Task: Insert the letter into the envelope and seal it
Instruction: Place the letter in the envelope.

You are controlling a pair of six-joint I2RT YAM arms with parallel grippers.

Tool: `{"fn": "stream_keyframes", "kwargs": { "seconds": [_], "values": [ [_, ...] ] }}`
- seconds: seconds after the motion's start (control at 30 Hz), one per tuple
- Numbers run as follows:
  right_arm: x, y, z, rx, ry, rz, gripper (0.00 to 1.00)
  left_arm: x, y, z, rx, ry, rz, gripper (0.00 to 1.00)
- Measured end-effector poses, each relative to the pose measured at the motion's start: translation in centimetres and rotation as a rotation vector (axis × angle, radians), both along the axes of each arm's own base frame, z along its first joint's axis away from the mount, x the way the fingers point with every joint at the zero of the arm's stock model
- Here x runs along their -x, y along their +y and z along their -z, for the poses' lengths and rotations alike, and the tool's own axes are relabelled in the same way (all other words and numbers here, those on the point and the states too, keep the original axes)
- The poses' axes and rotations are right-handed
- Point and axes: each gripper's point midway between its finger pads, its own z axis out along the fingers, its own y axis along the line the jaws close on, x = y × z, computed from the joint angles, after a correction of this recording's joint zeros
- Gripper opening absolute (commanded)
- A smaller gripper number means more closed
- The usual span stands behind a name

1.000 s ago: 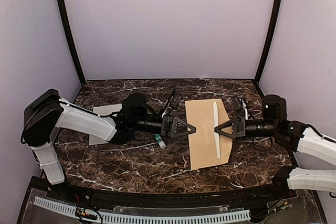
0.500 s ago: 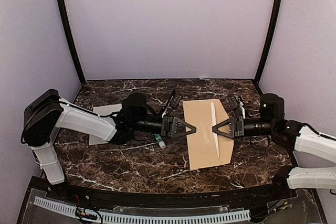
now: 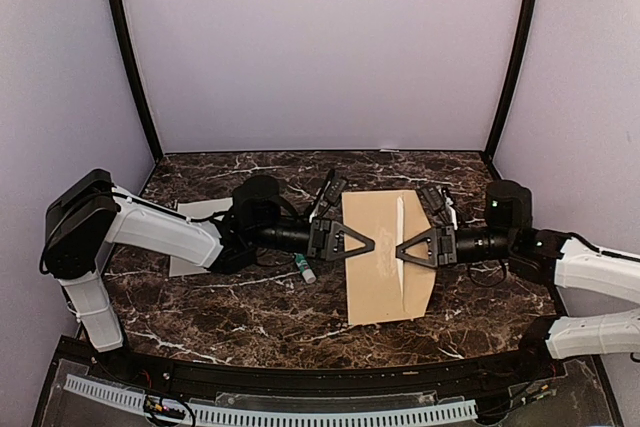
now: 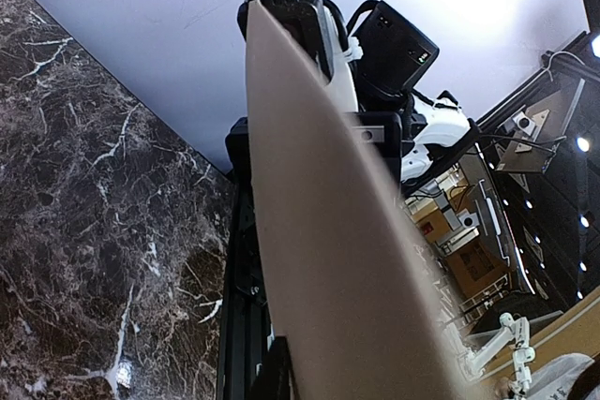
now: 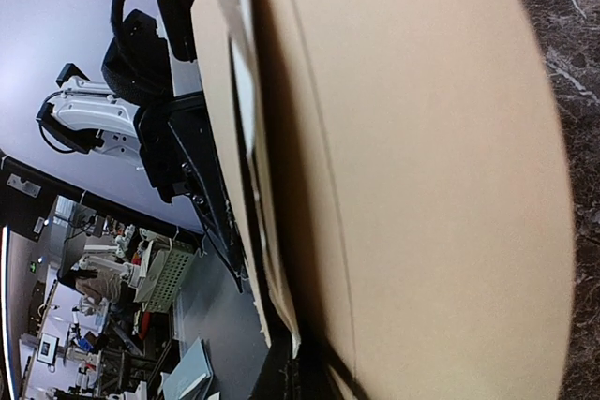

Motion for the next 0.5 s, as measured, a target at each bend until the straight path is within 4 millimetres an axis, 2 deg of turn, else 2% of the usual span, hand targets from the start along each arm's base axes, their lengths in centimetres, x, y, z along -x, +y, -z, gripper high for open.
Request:
{"fn": "stream_keyframes", "kwargs": {
  "seconds": [0.5],
  "values": [
    [-0.1,1.1,0.4,0.007,0.01,-0.025,0.0,-0.2,-0.1,-0.3,0.002,-0.002,-0.005,0.04]
  ]
}}
